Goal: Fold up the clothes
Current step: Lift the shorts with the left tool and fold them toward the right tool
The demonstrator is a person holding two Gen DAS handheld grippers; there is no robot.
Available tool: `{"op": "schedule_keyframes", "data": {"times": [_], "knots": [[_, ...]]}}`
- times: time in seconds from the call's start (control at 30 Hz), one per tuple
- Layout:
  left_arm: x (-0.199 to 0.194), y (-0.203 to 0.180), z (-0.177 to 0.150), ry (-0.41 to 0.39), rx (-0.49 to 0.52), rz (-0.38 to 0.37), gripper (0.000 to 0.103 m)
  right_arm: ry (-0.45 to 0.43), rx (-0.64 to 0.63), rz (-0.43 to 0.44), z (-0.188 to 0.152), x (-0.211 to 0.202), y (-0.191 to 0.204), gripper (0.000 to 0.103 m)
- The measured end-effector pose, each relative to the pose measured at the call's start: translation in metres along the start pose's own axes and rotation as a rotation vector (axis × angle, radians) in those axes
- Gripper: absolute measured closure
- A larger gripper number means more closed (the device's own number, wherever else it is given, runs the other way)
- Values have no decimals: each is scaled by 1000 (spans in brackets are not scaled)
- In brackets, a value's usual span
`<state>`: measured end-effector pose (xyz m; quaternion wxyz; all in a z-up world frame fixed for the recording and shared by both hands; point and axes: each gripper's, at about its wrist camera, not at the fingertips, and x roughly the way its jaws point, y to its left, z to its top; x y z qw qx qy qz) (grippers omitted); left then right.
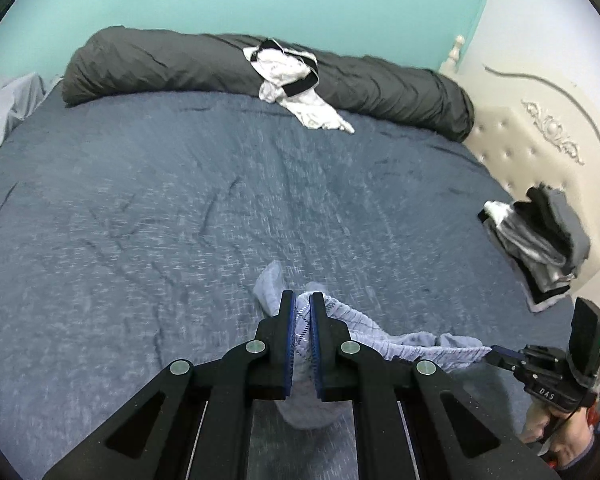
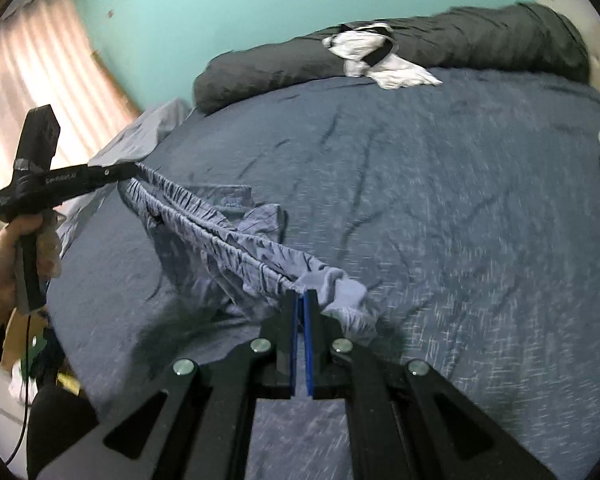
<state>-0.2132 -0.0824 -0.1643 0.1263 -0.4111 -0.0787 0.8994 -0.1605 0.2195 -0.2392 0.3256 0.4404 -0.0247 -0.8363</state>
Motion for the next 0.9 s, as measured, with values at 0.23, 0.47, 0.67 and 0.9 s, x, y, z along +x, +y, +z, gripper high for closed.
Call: {"op": "schedule_keyframes", "data": {"times": [0.23,0.47,0.67,0.9], "knots": [[-33,5,-36,19,-16,20,96,119,-137,27,7,-14,42,101],[-20,23,-80,97,-50,55,96,276,-128,24,-34,45,57,101],[-9,36,-94,120,-70,70,96,282,-50,-2,-43,56,44,100],[-6,46,-99,127,-91,71,96,194,53,46,-39,16,22,89]]}}
